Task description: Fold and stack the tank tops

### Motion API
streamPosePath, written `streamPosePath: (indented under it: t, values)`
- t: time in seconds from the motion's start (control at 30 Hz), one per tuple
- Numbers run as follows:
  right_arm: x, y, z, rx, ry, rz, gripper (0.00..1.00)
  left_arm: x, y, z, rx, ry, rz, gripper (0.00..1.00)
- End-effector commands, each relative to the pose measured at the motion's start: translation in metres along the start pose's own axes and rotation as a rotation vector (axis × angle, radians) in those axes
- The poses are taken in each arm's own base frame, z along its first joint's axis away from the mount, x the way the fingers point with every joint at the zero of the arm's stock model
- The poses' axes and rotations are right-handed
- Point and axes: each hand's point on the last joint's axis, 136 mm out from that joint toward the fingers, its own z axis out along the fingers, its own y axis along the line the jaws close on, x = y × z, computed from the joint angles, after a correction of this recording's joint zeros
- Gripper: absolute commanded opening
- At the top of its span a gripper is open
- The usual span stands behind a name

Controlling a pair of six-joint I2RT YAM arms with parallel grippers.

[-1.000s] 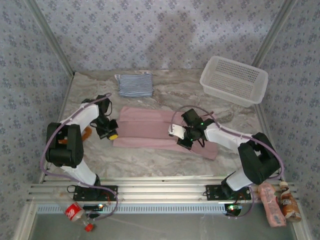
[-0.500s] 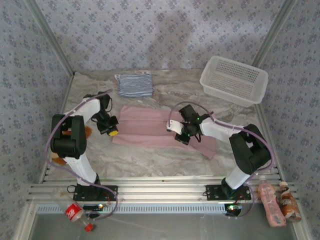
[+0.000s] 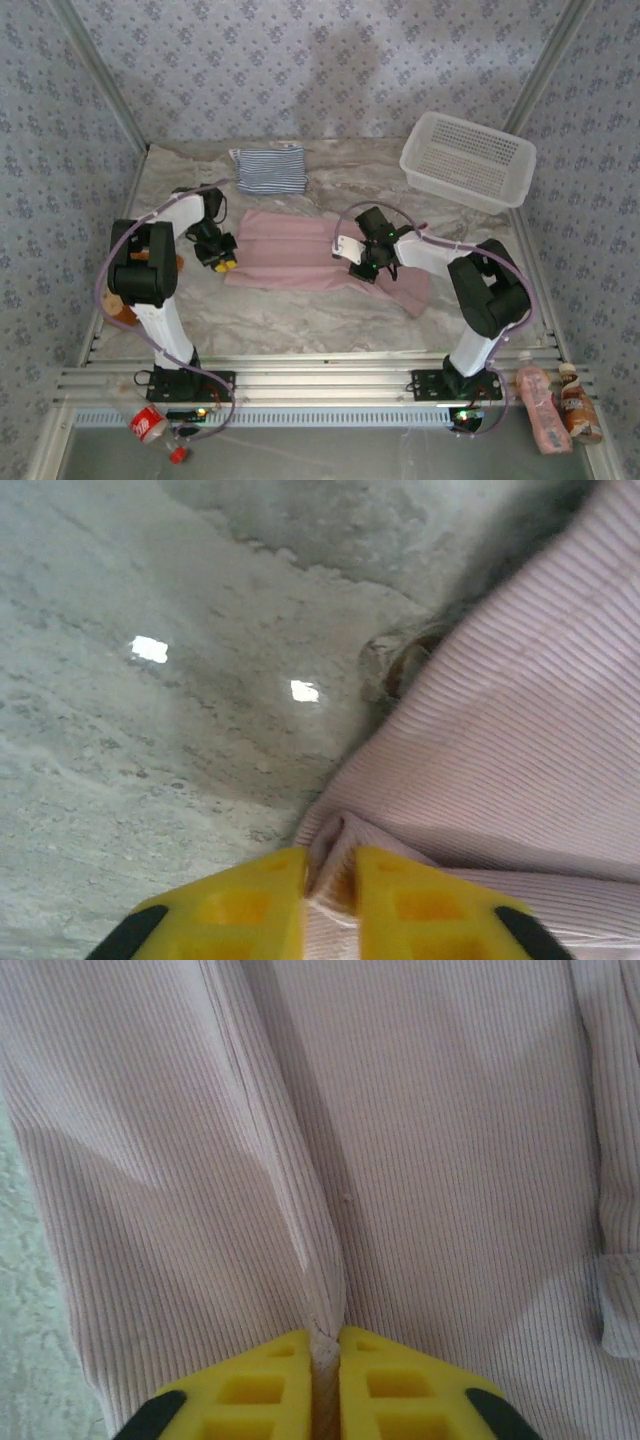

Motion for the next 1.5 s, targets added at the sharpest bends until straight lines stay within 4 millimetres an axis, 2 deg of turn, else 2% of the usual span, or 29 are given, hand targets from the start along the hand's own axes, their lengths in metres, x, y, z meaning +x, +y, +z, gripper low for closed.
streamPosePath:
  t: [0.0, 0.13, 0.23, 0.37, 0.53, 0.7, 0.8, 0.87, 1.0, 1.2, 1.47]
  values:
    - [0.001, -0.014, -0.009, 0.06, 0.026, 0.019, 0.21, -0.01, 0.005, -0.011, -0.037, -0.037, 0.017, 0.26]
    - [0.005, -0.01, -0.028, 0.065, 0.031, 0.053, 0.34, -0.016, 0.004, -0.032, -0.041, -0.098, 0.024, 0.38]
    - [0.012, -0.002, -0.045, 0.065, 0.026, 0.068, 0.45, -0.012, -0.002, -0.047, -0.027, -0.126, 0.033, 0.42]
    - [0.033, 0.017, -0.068, 0.035, 0.07, 0.055, 0.48, 0.002, -0.022, -0.058, 0.015, -0.137, 0.051, 0.44]
    - [0.08, 0.051, -0.101, 0.023, 0.159, -0.013, 0.51, 0.034, -0.058, -0.051, 0.107, -0.104, 0.09, 0.45]
    - [0.137, 0.082, -0.12, 0.038, 0.283, -0.073, 0.53, 0.07, -0.079, -0.021, 0.123, -0.035, 0.131, 0.45]
    - [0.154, 0.091, -0.122, 0.039, 0.316, -0.115, 0.53, 0.082, -0.078, 0.0, 0.123, 0.012, 0.13, 0.45]
    - [0.159, 0.095, -0.118, 0.023, 0.319, -0.124, 0.53, 0.082, -0.074, 0.008, 0.108, 0.018, 0.135, 0.45]
    - [0.161, 0.085, -0.103, 0.062, 0.333, -0.153, 0.52, 0.079, -0.064, 0.02, 0.068, 0.04, 0.158, 0.45]
    - [0.158, 0.065, -0.088, 0.11, 0.381, -0.155, 0.52, 0.067, -0.056, 0.021, 0.073, 0.033, 0.156, 0.45]
    - [0.168, 0.056, -0.072, 0.082, 0.476, -0.132, 0.48, 0.066, -0.045, 0.026, 0.071, 0.046, 0.159, 0.45]
